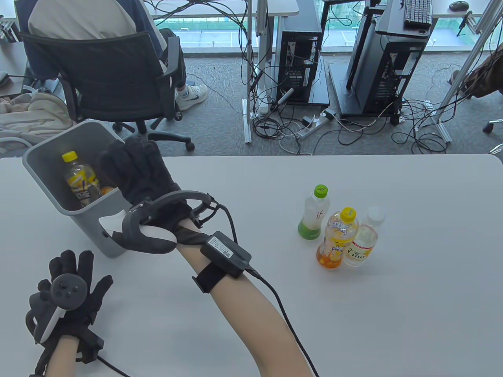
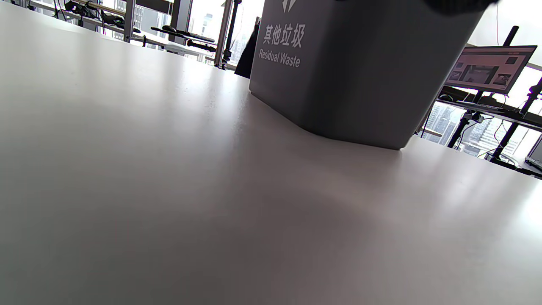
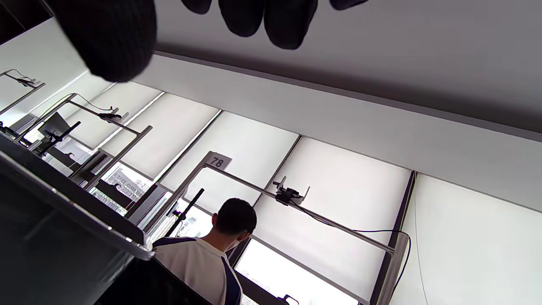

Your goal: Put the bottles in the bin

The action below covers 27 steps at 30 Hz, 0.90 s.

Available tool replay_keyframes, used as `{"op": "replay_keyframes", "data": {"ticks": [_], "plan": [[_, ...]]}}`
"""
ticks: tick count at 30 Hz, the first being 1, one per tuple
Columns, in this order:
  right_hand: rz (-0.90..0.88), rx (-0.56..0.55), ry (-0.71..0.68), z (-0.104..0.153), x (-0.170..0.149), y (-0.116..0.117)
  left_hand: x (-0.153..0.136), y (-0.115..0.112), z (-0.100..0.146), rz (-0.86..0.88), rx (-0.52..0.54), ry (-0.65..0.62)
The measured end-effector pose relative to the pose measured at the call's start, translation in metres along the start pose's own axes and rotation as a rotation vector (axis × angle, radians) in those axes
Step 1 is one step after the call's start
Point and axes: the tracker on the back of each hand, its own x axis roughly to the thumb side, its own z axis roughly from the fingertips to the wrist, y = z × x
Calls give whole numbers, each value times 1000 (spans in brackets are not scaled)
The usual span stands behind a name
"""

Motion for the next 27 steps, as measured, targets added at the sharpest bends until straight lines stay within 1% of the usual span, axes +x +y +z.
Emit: {"op": "replay_keyframes", "data": {"ticks": [4,8,10,13,14,18,21,24,27], "plan": [[66,58,28,9,-39,9,-1,0,-1,8,-5,0],[67,156,123,21,-89,19,-2,1,-1,21,-6,0],[47,235,201,32,-120,28,-3,2,-1,28,-6,-2],[28,345,275,48,-154,42,-3,1,-2,35,-11,-4],[34,395,306,56,-169,48,-4,1,-3,37,-15,-4],[43,543,386,85,-207,69,-4,1,-6,40,-33,-6],[27,660,457,109,-229,88,-3,-1,-8,33,-47,-11],[22,759,504,127,-241,105,-2,-1,-8,25,-51,-18],[42,814,510,139,-245,118,-1,-2,-9,20,-56,-25]]}}
